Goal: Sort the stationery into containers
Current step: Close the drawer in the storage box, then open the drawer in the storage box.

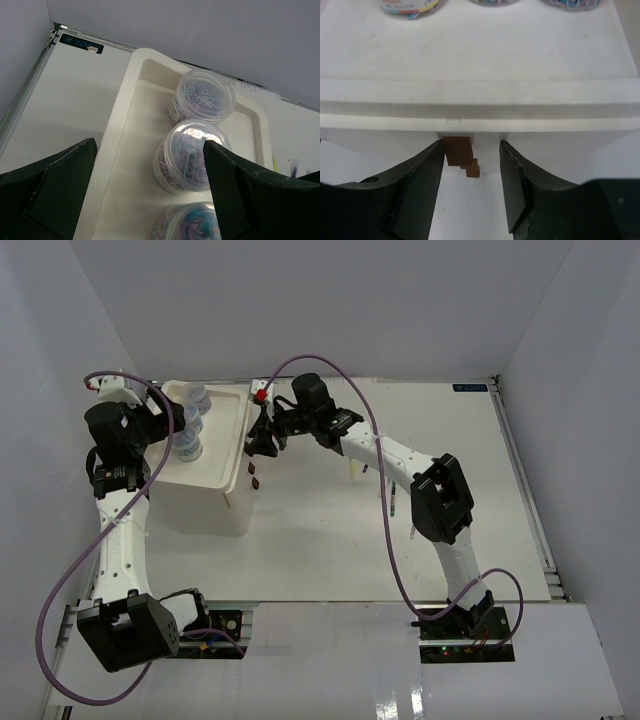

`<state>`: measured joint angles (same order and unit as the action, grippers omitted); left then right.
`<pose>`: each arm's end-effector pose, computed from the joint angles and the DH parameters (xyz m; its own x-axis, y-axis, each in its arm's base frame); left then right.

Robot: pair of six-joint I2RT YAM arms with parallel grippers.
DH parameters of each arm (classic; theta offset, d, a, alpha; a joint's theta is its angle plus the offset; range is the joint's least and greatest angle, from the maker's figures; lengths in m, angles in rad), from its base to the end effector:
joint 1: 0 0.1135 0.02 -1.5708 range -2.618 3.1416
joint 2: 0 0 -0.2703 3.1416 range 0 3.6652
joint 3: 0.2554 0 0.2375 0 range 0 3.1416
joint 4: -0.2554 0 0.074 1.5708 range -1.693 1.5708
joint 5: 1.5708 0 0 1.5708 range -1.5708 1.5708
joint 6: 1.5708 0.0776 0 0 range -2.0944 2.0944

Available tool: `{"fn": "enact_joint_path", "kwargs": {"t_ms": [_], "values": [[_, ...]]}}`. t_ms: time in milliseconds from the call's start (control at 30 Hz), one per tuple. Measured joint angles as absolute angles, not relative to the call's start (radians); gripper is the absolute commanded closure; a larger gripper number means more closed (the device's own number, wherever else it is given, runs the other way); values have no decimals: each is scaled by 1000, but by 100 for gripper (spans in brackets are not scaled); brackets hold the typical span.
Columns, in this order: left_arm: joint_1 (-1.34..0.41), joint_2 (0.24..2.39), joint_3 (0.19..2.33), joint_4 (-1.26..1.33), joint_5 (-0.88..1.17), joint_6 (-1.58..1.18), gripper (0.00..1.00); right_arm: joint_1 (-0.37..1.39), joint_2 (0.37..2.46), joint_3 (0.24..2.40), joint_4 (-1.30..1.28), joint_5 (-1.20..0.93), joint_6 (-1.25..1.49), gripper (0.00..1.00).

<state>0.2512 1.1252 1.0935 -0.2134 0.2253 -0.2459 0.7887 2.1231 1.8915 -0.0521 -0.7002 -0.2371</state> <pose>0.2758 0.0529 0.3738 -0.2201 -0.3014 -0.9277 -0.0886 0.9533 -0.2887 0.3361 0.4093 0.3119 0.0381 -0.2165 -0.9755 -0.9975 0.0506 -0.0502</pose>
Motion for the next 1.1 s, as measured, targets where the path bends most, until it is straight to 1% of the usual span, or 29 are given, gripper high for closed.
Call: {"fn": "enact_joint_path", "kwargs": {"t_ms": [33,133,367,733,933,1100], "values": [[252,1125,1093,-212,226,-249,2,793,2133,1902,-38,-701,-228,42],[253,1125,1092,-210,226,-253,2,802,2158,1926,-8,-700,-210,40],[255,1125,1092,-209,225,-253,2,799,2173,1939,4,-692,-184,37],[258,1124,1092,-209,225,-260,2,794,2035,1705,50,-649,-237,37],[259,1124,1092,-208,226,-264,2,785,2043,1689,48,-639,-249,35],[259,1124,1090,-206,225,-265,2,785,2099,1694,60,-635,-250,33]]}}
